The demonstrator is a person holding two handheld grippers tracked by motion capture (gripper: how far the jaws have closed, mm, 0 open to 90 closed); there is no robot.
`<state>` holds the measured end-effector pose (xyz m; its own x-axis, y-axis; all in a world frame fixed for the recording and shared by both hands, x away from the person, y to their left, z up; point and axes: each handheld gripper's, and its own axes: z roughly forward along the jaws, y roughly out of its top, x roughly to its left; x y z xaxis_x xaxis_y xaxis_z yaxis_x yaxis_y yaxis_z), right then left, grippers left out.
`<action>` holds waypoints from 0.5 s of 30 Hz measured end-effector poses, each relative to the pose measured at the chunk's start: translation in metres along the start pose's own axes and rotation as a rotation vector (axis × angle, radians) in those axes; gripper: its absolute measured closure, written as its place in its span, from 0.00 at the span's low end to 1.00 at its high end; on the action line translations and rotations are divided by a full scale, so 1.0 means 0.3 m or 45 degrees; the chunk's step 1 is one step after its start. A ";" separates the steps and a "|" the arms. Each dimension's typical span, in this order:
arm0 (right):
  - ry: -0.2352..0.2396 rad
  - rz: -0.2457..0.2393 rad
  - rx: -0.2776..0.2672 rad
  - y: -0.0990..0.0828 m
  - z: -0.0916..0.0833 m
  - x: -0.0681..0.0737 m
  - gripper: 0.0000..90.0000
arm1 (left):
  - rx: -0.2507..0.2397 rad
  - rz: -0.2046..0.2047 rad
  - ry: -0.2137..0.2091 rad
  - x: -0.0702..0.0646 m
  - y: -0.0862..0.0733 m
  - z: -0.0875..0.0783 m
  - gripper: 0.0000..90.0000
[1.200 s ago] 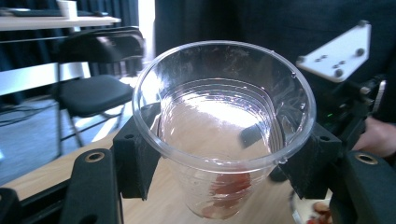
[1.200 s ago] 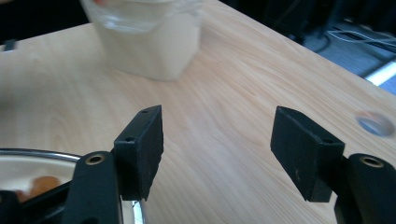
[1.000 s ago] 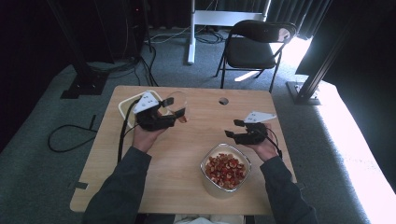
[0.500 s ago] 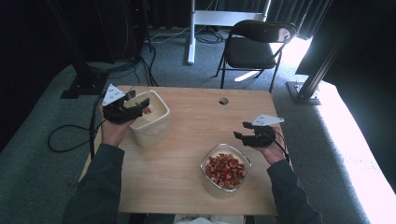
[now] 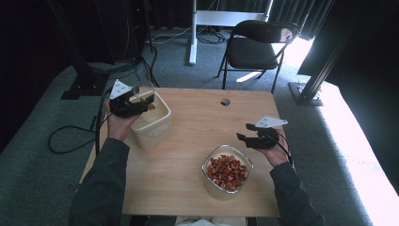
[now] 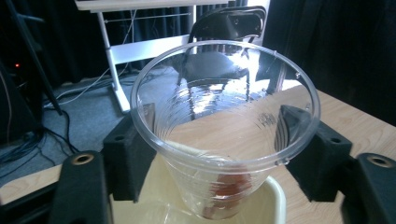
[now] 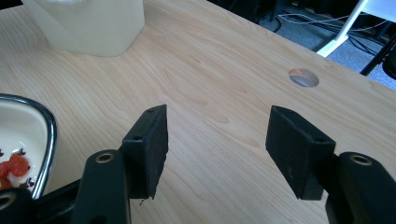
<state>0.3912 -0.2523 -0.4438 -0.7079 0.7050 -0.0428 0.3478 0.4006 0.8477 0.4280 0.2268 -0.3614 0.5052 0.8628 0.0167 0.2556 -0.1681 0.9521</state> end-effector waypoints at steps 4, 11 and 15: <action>0.006 0.008 0.006 -0.008 -0.004 -0.001 0.43 | 0.020 -0.038 0.040 0.007 0.002 0.014 0.19; -0.004 0.022 0.001 -0.022 -0.018 -0.010 0.43 | 0.033 -0.059 0.047 0.023 -0.005 -0.002 0.19; -0.014 0.036 0.007 -0.036 -0.021 -0.016 0.43 | 0.009 -0.064 0.026 0.033 -0.016 -0.031 0.19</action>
<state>0.3870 -0.2637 -0.4493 -0.6909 0.7226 -0.0243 0.3713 0.3834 0.8457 0.4242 0.2407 -0.3630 0.4747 0.8798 -0.0246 0.2860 -0.1278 0.9497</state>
